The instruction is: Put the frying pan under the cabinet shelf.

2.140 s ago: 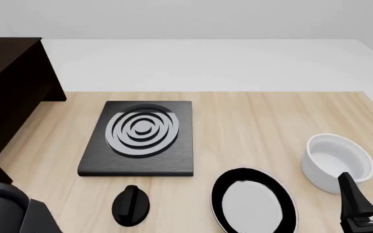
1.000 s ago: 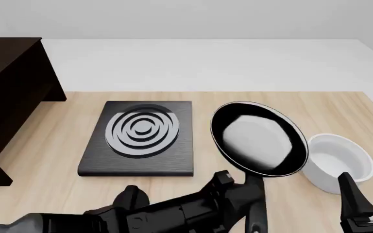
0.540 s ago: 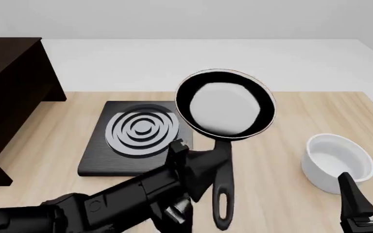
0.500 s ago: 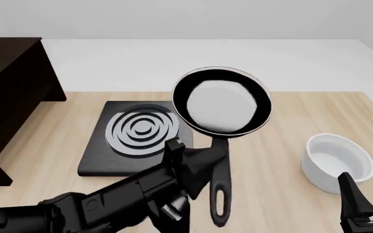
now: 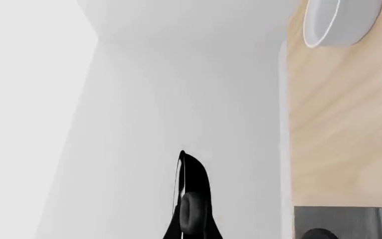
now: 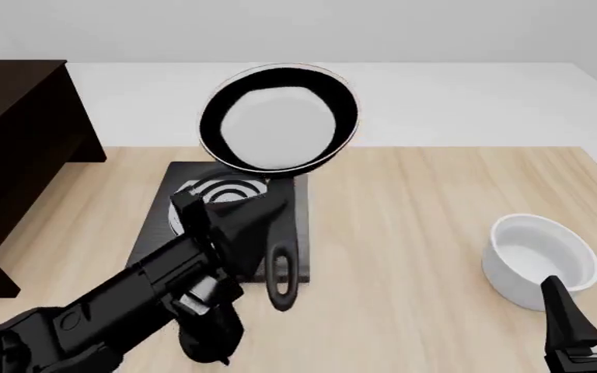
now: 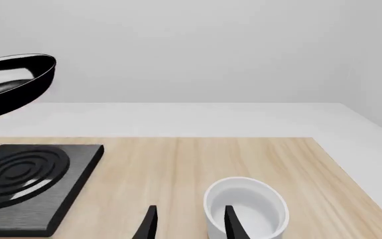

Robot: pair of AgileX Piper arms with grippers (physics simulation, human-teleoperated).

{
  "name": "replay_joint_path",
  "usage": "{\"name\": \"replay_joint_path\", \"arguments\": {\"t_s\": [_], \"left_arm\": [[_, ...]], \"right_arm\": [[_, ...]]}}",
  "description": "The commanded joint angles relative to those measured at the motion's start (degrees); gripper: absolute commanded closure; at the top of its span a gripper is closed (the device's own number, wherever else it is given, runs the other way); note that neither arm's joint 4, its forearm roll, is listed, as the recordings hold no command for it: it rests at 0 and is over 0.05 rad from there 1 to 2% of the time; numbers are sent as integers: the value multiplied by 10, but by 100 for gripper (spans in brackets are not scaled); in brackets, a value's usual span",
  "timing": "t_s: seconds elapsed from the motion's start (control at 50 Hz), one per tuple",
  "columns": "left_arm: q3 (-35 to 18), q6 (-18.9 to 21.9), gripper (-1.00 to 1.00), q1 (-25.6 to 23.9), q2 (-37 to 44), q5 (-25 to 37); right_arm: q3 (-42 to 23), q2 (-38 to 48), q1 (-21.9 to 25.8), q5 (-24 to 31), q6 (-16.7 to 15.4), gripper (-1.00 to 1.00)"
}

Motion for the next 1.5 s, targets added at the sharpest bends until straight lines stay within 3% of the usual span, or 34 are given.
{"name": "replay_joint_path", "arguments": {"t_s": [0.02,1.5], "left_arm": [[21,-14,100,49,-50,-27],[171,-123,100,265,-162,-56]], "right_arm": [[0,0,0,0,0,-100],[0,0,0,0,0,-100]]}}
